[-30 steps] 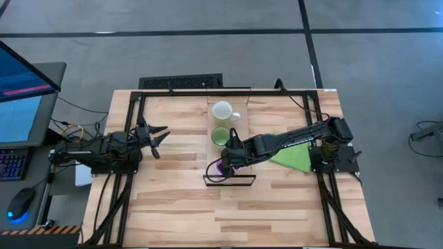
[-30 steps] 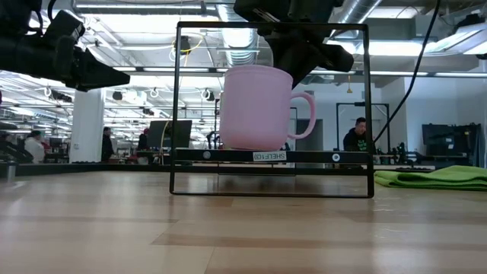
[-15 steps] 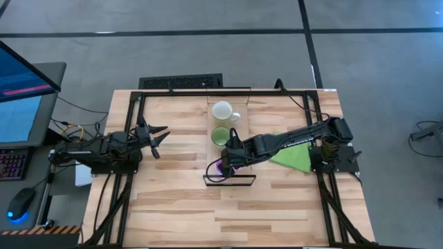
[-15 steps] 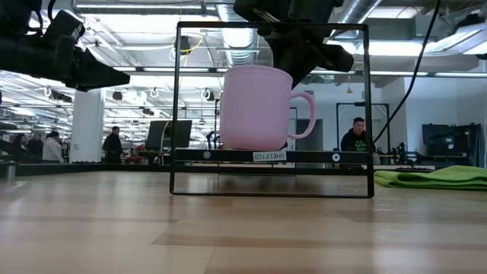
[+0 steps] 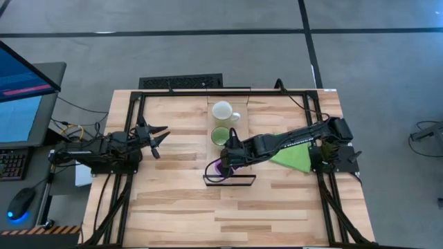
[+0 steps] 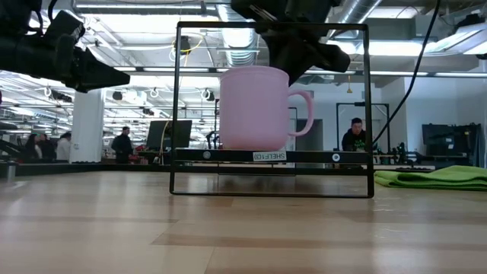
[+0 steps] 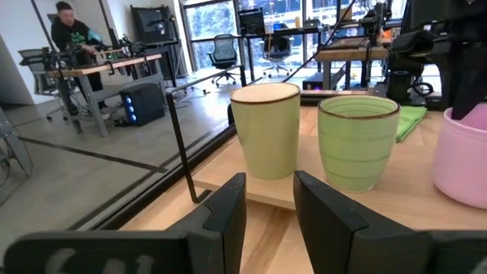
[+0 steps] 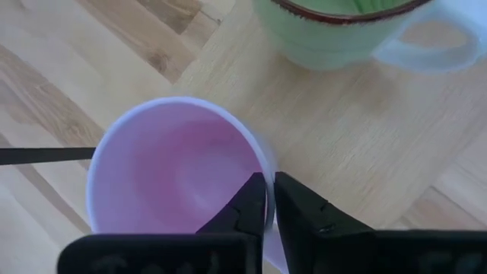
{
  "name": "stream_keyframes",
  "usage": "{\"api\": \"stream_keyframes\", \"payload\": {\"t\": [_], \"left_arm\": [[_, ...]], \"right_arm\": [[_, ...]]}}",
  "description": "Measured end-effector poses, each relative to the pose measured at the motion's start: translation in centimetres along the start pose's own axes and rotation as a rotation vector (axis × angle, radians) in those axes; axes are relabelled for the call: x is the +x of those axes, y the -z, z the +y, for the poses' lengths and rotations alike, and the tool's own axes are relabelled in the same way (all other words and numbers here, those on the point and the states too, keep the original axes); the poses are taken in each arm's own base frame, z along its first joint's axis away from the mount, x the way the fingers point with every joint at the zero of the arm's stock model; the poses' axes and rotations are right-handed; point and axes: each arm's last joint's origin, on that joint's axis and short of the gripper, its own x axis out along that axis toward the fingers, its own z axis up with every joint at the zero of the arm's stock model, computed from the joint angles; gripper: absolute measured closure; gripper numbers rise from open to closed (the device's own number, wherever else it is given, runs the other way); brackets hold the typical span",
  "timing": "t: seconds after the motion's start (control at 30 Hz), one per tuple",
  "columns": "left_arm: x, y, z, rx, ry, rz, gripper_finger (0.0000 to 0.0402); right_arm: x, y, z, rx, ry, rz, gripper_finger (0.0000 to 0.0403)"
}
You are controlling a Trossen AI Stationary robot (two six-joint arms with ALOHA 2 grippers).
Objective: Stack small to large cups/mugs on shelf
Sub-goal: Put the purple mug on the shelf
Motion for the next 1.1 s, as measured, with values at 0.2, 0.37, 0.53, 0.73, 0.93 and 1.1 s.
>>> {"api": "stream_keyframes", "payload": {"t": [0.2,0.37,0.53,0.73,0.93,1.1], "left_arm": [[0.00,0.01,0.00,-0.009,0.000,0.000,0.0299],[0.00,0.01,0.00,-0.011,0.000,0.000,0.0299],[0.00,0.00,0.00,-0.011,0.000,0.000,0.0299],[0.00,0.01,0.00,-0.011,0.000,0.000,0.0299],[0.00,0.01,-0.01,-0.010,0.000,0.000,0.0299],[0.00,0.01,0.00,-0.011,0.000,0.000,0.0299]], "right_arm": [[0.00,-0.02,0.01,0.001,-0.002,-0.001,0.0351],[0.00,0.01,0.01,0.019,-0.002,0.003,0.0351],[0.00,0.02,0.00,0.025,-0.001,0.004,0.0351],[0.00,0.02,0.00,0.037,-0.001,0.004,0.0351],[0.00,0.02,0.00,0.044,-0.001,0.004,0.0351],[0.00,0.02,0.00,0.044,-0.001,0.004,0.0351]]}}
